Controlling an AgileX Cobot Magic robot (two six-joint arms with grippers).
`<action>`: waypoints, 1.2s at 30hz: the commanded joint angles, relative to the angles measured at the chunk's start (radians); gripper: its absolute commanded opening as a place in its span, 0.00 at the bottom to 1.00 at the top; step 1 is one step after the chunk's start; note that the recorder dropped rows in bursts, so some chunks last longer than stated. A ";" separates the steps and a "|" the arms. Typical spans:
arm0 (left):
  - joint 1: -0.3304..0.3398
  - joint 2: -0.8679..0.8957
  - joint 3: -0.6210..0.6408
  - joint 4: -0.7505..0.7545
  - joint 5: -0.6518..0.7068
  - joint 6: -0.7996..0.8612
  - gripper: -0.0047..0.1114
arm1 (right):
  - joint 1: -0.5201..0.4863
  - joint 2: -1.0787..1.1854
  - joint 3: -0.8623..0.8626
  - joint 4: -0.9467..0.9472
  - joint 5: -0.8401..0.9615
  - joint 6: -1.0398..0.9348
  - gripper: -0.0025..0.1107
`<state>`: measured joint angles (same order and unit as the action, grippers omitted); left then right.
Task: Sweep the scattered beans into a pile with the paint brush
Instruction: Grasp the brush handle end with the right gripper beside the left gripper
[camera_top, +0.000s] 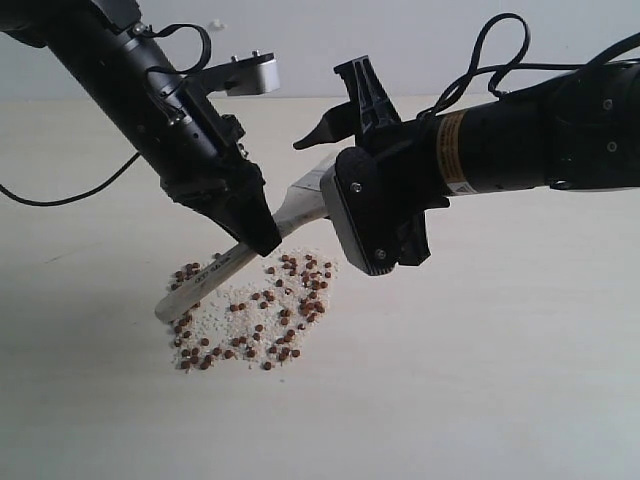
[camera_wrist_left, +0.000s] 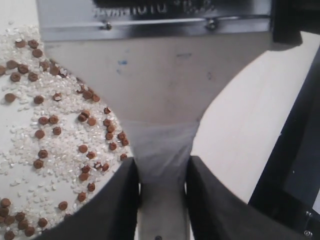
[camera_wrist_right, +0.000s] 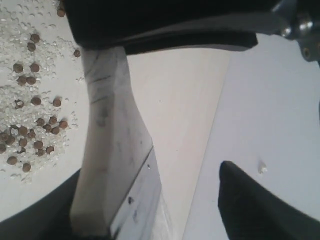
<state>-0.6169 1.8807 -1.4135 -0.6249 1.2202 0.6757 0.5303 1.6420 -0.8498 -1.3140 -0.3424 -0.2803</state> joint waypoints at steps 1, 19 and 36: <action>-0.004 -0.008 -0.008 -0.015 0.001 -0.003 0.04 | 0.004 0.000 -0.005 0.008 0.003 -0.002 0.53; 0.001 -0.008 -0.008 -0.015 0.001 -0.029 0.04 | 0.004 -0.002 -0.005 -0.126 -0.018 0.156 0.52; 0.001 -0.008 -0.008 -0.015 0.001 -0.035 0.04 | 0.004 -0.002 -0.005 -0.136 -0.054 0.232 0.20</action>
<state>-0.6185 1.8807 -1.4142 -0.6294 1.2202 0.6467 0.5320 1.6425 -0.8498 -1.4576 -0.3781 -0.0815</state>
